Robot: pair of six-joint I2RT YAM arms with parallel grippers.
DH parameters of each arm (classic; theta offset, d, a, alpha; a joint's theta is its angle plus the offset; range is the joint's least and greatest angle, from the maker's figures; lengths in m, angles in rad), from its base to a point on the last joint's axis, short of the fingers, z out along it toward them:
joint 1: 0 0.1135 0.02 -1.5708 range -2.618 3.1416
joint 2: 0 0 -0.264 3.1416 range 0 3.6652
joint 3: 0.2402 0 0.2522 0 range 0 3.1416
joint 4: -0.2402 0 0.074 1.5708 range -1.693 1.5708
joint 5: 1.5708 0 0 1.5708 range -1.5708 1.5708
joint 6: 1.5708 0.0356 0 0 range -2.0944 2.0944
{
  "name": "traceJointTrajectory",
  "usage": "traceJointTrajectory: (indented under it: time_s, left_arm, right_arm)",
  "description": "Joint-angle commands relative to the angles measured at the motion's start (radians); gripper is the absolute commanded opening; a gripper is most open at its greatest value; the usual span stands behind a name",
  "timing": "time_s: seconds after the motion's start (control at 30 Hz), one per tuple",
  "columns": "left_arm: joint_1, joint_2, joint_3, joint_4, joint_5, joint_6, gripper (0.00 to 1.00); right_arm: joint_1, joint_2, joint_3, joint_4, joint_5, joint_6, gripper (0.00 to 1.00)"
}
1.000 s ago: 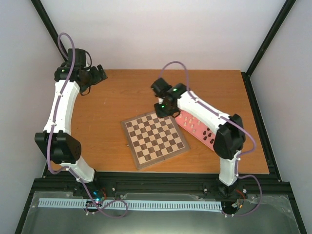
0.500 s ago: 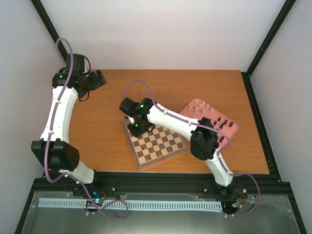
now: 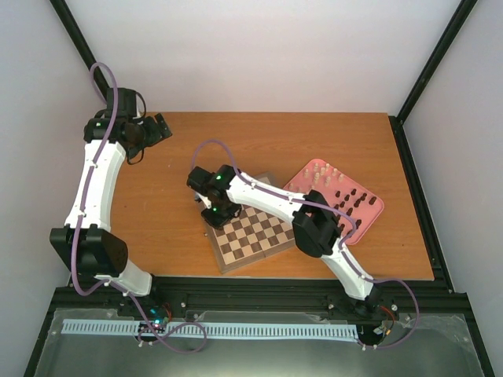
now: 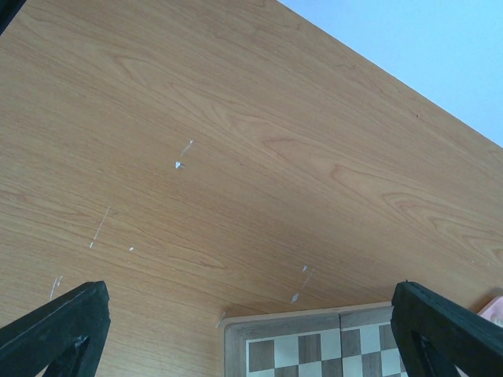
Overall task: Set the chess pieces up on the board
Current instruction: Place the chess piece on the chessboard.
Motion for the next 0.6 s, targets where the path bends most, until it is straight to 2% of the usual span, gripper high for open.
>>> traceJointTrajectory:
  time_s: [0.0,0.57]
  left_arm:
    - [-0.006,0.001,0.009,-0.002,-0.001,-0.009,1.0]
    - [-0.006,0.021,0.006,-0.004,0.004,-0.004,1.0]
  right_arm:
    - [0.013,0.026,0.041,-0.016,-0.022,-0.031,0.03]
    - [0.014,0.068,0.079,-0.028,-0.019,-0.042,0.03]
